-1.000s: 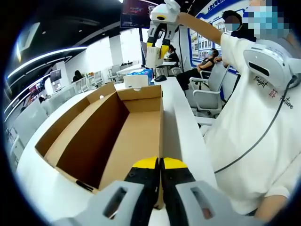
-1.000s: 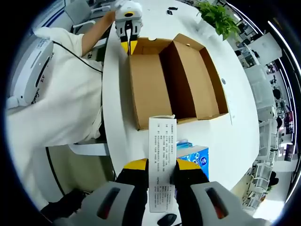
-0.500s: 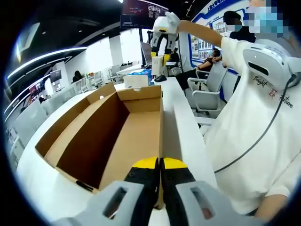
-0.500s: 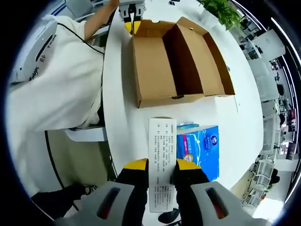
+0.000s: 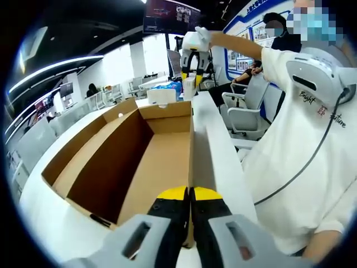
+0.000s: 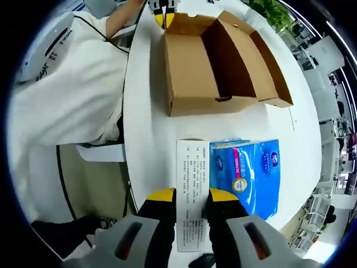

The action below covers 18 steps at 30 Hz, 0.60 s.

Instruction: Operate the shoe box by opening the lid, removing the specified soft item, and placing it in the target area until the item is outside and the box remains undamaged.

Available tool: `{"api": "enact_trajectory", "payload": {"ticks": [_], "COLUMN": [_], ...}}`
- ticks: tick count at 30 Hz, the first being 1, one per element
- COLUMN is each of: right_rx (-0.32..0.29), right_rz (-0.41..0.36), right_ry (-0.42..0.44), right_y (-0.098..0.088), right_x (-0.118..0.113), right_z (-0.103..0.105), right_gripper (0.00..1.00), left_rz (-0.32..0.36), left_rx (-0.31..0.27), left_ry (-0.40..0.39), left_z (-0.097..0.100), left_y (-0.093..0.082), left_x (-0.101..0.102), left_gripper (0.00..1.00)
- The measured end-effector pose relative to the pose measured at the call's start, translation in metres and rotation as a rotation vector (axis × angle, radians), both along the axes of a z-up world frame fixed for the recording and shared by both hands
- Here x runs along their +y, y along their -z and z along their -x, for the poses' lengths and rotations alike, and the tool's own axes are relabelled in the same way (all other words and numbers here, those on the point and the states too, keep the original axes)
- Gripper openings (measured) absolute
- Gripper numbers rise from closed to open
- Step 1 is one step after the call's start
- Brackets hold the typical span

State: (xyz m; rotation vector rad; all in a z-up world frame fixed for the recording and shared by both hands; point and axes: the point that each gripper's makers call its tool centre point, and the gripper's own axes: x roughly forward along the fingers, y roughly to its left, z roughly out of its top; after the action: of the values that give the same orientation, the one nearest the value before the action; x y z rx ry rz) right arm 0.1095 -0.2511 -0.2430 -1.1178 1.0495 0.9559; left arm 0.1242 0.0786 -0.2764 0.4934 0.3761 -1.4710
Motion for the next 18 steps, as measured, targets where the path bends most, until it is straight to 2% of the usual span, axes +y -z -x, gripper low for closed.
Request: {"api": "enact_trajectory", "payload": {"ticks": [7, 12, 18], "right_rx": [0.016, 0.024, 0.031], "right_rz": [0.002, 0.018, 0.019], "right_ry": [-0.028, -0.019, -0.039], "right_y": [0.008, 0.030, 0.037], "right_x": [0.004, 0.001, 0.004], "right_z": [0.002, -0.004, -0.001], "right_gripper": [0.20, 0.20, 0.20], "left_rz": [0.002, 0.002, 0.004], "left_rx": [-0.002, 0.002, 0.002], "left_ry": [-0.001, -0.002, 0.001], "left_z": [0.000, -0.001, -0.001], "left_y": [0.000, 0.000, 0.000], "left_x": [0.000, 0.000, 0.001], "left_gripper": [0.01, 0.01, 0.01]}}
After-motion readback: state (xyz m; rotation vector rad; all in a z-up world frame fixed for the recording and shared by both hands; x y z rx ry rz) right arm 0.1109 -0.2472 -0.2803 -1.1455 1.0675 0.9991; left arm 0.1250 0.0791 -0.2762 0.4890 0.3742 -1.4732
